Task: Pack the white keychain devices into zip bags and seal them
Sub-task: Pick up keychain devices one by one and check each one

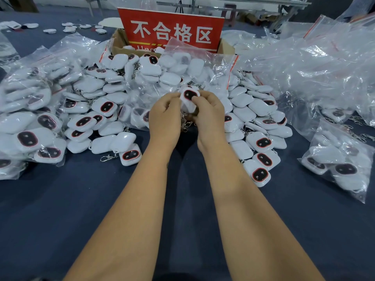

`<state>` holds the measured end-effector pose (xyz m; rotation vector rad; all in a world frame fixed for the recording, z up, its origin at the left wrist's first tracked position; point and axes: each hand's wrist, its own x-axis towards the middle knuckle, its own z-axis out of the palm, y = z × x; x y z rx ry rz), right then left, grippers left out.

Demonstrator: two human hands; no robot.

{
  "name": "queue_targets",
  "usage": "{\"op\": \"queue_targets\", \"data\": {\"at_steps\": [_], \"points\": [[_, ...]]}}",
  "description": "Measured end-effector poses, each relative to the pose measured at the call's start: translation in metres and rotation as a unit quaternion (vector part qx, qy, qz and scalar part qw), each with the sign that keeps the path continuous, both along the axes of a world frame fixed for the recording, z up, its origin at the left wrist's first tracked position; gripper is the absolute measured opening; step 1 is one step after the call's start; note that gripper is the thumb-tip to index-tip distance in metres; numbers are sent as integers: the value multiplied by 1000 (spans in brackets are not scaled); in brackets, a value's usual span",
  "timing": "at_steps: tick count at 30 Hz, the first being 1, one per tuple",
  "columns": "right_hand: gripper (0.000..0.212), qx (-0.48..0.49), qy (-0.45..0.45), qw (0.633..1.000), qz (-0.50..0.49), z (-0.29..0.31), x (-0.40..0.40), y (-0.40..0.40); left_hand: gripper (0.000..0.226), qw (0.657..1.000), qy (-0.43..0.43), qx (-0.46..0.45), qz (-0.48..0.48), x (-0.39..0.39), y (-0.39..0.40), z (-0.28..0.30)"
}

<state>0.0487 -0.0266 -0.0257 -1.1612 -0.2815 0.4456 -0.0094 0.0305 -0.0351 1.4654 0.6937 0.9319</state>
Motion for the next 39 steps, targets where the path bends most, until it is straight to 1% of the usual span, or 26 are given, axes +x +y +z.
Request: {"op": "queue_targets", "data": {"at_steps": [3, 5, 7, 9, 11, 13, 15, 17, 19, 21, 24, 25, 26, 27, 28, 29, 31, 33, 34, 36, 39], "points": [[17, 68, 29, 997, 3, 2, 3, -1, 35, 1000, -11, 18, -6, -1, 0, 1], [16, 72, 16, 997, -4, 2, 3, 0, 37, 999, -15, 31, -1, -1, -1, 2], [15, 41, -18, 999, -22, 0, 2, 1, 38, 999, -9, 49, 8, -2, -1, 2], [15, -30, -73, 996, -50, -2, 0, 2, 45, 996, 12, 83, 24, -2, -2, 1], [18, -90, -117, 986, -74, -4, -1, 1, 48, 993, 17, 115, 34, -1, -2, 2], [22, -122, -145, 979, -80, -5, -2, 1, 46, 991, 7, 130, 29, -1, -3, 2], [19, -153, -177, 969, -76, -6, -2, 1, 46, 991, 5, 133, 27, -1, -3, 1], [9, -188, -228, 953, -62, -5, -2, 1, 46, 992, -3, 120, 26, -2, -3, 1], [14, -242, -295, 924, -38, -6, -2, 1, 46, 994, -13, 106, 27, -3, -3, 2], [21, -285, -340, 896, -15, -8, -1, 1, 46, 994, -19, 100, 26, -2, -3, 3], [40, -302, -374, 877, 1, -9, -2, 2, 41, 995, -14, 96, 30, -1, -3, 4], [40, -298, -372, 879, 5, -8, -4, 2, 39, 994, -6, 98, 41, -1, -2, 3], [36, -291, -371, 882, 5, -8, -5, 2, 37, 993, 6, 102, 55, 0, 0, 2], [32, -284, -373, 883, -2, -8, -7, 2, 34, 992, 19, 105, 71, 0, 2, 1], [32, -281, -381, 880, -21, -7, -7, 2, 31, 990, 29, 108, 85, 0, 5, 0], [36, -289, -394, 871, -49, -7, -7, 1, 27, 989, 33, 107, 98, 1, 7, -1], [39, -340, -428, 830, -114, -8, -4, -2, 17, 988, 19, 90, 121, 0, 9, -2], [43, -394, -443, 791, -150, -8, 1, -6, 9, 986, -10, 59, 157, 0, 9, -1], [45, -417, -446, 778, -148, -8, 2, -7, 8, 982, -29, 47, 179, 0, 9, 0], [49, -459, -451, 757, -113, -9, 5, -8, 8, 971, -74, 34, 223, -3, 9, 3], [45, -496, -479, 723, -55, -11, 4, -7, 11, 955, -140, 7, 262, -5, 12, 7]]}}
